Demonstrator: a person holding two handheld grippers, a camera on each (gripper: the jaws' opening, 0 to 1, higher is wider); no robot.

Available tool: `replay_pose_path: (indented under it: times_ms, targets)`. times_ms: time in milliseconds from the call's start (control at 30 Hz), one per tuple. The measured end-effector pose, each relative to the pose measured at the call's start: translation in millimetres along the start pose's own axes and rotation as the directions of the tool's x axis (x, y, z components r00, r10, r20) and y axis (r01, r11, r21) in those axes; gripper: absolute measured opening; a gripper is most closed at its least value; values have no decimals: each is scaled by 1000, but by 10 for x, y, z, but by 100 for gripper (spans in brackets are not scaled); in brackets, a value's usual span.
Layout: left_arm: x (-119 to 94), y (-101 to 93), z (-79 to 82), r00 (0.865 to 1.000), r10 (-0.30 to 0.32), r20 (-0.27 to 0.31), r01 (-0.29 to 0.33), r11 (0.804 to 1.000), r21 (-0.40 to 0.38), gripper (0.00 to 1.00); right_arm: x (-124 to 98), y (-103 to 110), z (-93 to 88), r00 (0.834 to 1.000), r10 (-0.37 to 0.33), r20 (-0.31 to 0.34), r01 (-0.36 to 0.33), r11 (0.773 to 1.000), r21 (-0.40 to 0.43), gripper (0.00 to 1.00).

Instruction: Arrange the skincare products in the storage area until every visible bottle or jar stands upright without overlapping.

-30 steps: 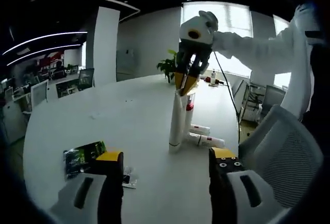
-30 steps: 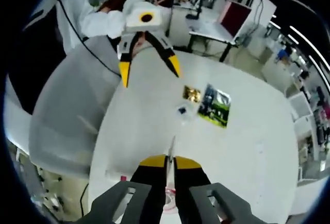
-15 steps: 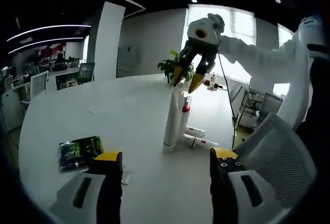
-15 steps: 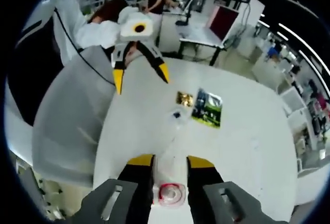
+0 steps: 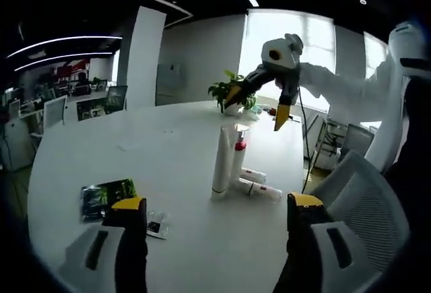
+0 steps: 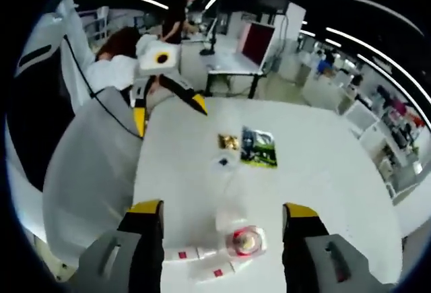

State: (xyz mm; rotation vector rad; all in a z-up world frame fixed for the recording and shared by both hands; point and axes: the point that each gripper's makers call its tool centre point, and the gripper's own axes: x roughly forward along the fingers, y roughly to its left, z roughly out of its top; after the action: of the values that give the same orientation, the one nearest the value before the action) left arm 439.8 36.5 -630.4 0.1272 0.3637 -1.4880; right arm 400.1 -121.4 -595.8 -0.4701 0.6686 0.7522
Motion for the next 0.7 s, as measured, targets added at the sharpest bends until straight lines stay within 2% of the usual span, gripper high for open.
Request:
replay_pose_path:
  times_ms: [33, 133, 267, 433, 467, 700]
  targets:
    - [-17, 6, 0, 1000, 8, 0, -8, 1000, -5, 86, -25, -3, -30, 1000, -25, 6, 25, 1000, 18, 74]
    - [-59, 12, 2, 1000, 27, 3, -27, 1000, -9, 93, -89, 13, -83, 998, -56, 22, 55, 997, 54, 78]
    - [-83, -8, -12, 999, 36, 3, -36, 999, -19, 95, -178, 119, -52, 988, -90, 127, 72, 987, 141, 88]
    - [-119, -51, -36, 998, 55, 7, -54, 998, -27, 99, -237, 291, -197, 986, -115, 117, 96, 983, 157, 95]
    - [-124, -60, -35, 998, 54, 10, -54, 998, -32, 99, -234, 317, -217, 987, -117, 115, 97, 982, 163, 99]
    - [-161, -143, -45, 998, 63, 8, -63, 998, -25, 99, -257, 466, -270, 978, -164, 127, 136, 969, 208, 99]
